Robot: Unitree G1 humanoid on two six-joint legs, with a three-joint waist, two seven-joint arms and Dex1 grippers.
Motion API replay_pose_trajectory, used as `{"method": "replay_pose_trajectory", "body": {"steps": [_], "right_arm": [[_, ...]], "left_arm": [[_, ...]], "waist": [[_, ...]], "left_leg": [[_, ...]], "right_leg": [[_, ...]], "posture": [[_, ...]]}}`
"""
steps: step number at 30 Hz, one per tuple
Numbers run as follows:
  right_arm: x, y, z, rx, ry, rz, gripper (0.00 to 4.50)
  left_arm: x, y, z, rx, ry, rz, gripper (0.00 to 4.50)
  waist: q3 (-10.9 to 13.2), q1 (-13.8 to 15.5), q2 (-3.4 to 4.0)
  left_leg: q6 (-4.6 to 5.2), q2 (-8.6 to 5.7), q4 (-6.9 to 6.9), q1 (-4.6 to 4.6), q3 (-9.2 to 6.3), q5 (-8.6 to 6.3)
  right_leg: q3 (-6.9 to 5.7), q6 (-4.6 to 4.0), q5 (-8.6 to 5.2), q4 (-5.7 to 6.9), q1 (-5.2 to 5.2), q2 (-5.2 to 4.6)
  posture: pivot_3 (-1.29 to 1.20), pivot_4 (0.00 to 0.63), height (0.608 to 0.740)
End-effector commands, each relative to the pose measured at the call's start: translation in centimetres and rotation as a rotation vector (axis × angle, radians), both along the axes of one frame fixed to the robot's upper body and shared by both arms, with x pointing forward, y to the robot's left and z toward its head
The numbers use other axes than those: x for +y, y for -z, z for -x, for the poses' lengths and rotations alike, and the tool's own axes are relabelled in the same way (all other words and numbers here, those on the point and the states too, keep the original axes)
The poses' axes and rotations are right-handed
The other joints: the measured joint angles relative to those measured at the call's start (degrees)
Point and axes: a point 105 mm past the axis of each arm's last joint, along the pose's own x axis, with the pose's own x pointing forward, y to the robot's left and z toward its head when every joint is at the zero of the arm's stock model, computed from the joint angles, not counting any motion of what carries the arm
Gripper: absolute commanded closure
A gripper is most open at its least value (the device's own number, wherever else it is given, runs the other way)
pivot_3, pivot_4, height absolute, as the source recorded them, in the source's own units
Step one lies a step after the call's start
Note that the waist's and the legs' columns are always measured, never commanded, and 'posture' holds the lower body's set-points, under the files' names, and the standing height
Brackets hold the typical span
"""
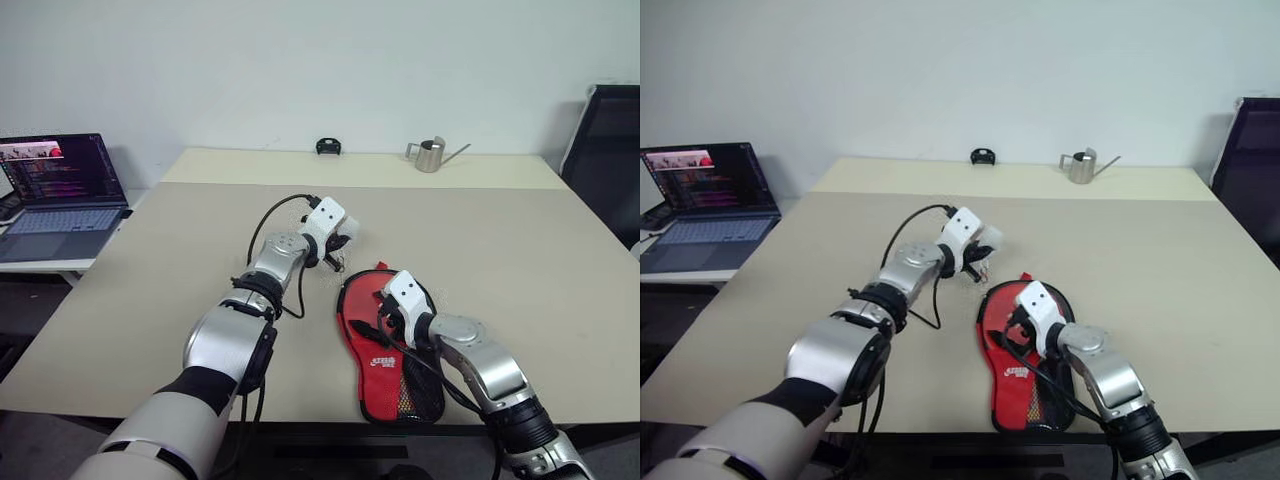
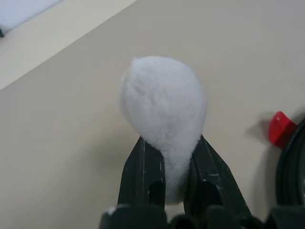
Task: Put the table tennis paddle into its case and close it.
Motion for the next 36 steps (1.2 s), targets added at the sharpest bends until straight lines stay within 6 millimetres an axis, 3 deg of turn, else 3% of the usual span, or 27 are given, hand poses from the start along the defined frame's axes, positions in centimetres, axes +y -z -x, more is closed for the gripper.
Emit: {"method": "replay_pose_trajectory", "body": {"steps": [1,7,15,27,36], "right_arm": [[-1.9,6.2,2.8,0.262,0.050,0.102,0.00],[-2.0,5.8,3.7,0.271,0.075,0.092,0.00],[-2.2,5.5,5.7,0.298,0.122,0.077,0.00],[-1.7,5.3,7.3,0.309,0.208,0.038,0.00],[-1.9,5.3,7.9,0.314,0.251,0.031,0.00]], "left_arm": [[-1.2,-3.5,-0.7,-0.108,-0.007,0.028,4.33],[-3.7,-2.8,-0.2,-0.107,0.024,-0.009,4.33],[-6.0,-3.5,0.1,-0.150,0.016,-0.001,4.33],[-8.3,-6.2,0.1,-0.314,-0.020,-0.096,4.33],[-10.5,-7.0,0.8,-0.364,-0.017,-0.100,4.33]], "waist": [[0.0,0.2,0.00],[0.0,0.3,-0.01],[0.0,0.4,-0.01],[0.0,1.5,-0.03],[0.0,1.6,-0.04]], "left_leg": [[0.00,0.00,-0.01,-0.01,0.00,0.00],[0.00,-0.05,-0.01,-0.16,-0.01,0.00],[-0.01,-0.07,-0.02,-0.24,-0.04,0.00],[-0.01,-0.12,-0.02,-0.28,-0.07,-0.01],[-0.02,-0.16,-0.03,-0.33,-0.09,0.00]], "right_leg": [[-0.01,0.01,0.00,-0.01,0.00,0.00],[-0.03,0.05,-0.03,-0.07,-0.09,-0.04],[-0.05,0.08,-0.05,-0.09,-0.14,-0.07],[-0.09,0.16,-0.10,-0.10,-0.16,-0.08],[-0.11,0.20,-0.12,-0.12,-0.19,-0.10]], "posture": [[0.00,0.150,0.740],[0.00,0.150,0.740],[0.00,0.150,0.740],[0.00,0.150,0.740],[0.00,0.150,0.740]]}}
